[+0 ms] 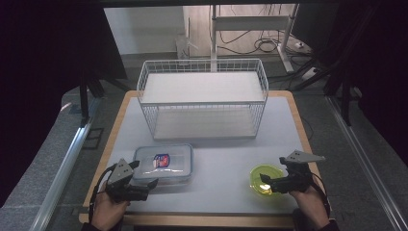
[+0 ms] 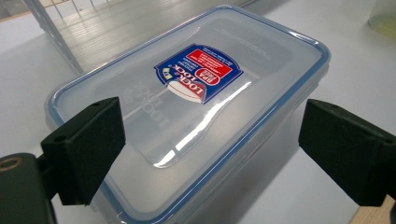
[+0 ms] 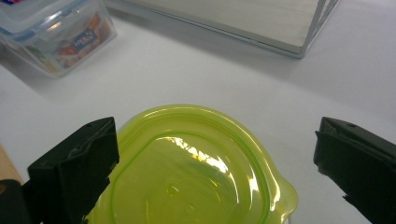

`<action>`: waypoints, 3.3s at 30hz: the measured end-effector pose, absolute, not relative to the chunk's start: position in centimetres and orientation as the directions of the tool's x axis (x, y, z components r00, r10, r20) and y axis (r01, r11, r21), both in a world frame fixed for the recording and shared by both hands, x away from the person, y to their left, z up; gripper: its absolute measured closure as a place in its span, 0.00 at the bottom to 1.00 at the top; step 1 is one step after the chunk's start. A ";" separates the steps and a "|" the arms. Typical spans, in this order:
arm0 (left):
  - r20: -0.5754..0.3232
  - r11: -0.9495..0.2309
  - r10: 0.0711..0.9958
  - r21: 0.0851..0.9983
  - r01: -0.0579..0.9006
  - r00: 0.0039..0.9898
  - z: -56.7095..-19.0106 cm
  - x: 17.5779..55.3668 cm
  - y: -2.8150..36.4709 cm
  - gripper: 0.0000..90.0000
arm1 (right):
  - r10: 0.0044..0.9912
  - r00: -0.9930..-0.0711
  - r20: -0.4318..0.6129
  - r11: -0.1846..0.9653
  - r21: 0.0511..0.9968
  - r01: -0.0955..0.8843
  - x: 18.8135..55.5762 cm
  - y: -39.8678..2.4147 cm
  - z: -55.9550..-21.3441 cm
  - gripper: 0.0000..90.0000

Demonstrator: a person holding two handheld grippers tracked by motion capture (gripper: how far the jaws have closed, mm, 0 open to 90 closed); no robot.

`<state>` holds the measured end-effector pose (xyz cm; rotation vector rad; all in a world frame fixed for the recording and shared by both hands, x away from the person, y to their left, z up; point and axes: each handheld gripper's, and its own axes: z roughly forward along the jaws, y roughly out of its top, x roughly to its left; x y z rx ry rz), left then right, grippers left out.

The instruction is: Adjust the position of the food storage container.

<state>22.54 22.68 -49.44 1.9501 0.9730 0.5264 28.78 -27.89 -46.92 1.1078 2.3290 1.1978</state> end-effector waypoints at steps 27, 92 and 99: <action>-0.044 -0.278 0.829 0.834 0.478 0.558 -49.3 22.5 23.2 0.06 | 0.753 -0.657 0.034 0.396 0.774 0.494 28.6 -27.5 -47.0 0.03; -0.021 -0.305 0.841 0.808 0.505 0.541 -49.9 22.9 23.2 0.08 | 0.629 -0.767 0.126 0.500 0.690 0.524 29.4 -27.7 -47.5 1.00; 0.000 -0.222 0.922 0.819 0.529 0.387 -49.2 22.9 28.4 0.42 | 0.648 -0.753 0.116 0.491 0.691 0.530 30.2 -27.9 -47.5 1.00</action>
